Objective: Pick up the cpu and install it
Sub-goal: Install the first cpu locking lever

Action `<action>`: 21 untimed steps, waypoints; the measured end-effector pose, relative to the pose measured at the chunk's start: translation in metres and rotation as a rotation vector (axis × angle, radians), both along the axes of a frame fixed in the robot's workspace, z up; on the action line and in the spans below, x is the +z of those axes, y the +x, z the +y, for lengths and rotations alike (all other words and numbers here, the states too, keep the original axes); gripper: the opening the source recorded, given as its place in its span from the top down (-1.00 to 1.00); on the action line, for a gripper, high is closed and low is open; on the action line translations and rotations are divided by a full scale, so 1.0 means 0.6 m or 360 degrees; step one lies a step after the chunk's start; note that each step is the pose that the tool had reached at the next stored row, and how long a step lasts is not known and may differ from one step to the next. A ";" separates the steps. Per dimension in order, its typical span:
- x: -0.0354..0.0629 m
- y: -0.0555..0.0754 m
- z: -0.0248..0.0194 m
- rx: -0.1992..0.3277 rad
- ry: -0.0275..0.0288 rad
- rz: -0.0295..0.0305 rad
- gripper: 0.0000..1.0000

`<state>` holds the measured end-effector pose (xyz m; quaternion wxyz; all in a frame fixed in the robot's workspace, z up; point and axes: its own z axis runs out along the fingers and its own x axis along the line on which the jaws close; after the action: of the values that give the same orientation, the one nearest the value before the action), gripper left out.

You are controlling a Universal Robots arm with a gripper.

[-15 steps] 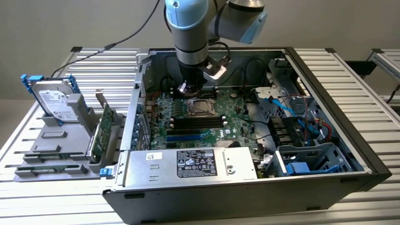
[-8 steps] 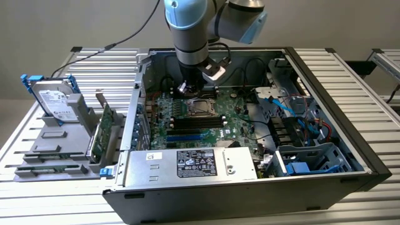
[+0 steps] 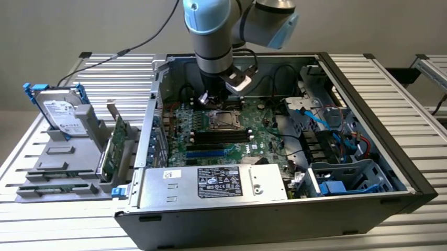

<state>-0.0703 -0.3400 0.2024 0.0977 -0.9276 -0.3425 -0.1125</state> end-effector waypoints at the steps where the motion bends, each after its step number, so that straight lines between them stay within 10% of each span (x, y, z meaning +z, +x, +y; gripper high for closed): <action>1: -0.001 0.000 0.0000 -0.0002 0.00001 -0.00001 0.79; 6: -0.002 0.000 0.0020 -0.0012 -0.00003 0.00002 0.79; 12: -0.002 0.000 0.0242 -0.0011 -0.00152 -0.00002 0.79; 21: 0.007 -0.003 0.0249 -0.0008 -0.00211 0.00002 0.79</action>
<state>-0.0723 -0.3251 0.2063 0.0913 -0.9291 -0.3410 -0.1105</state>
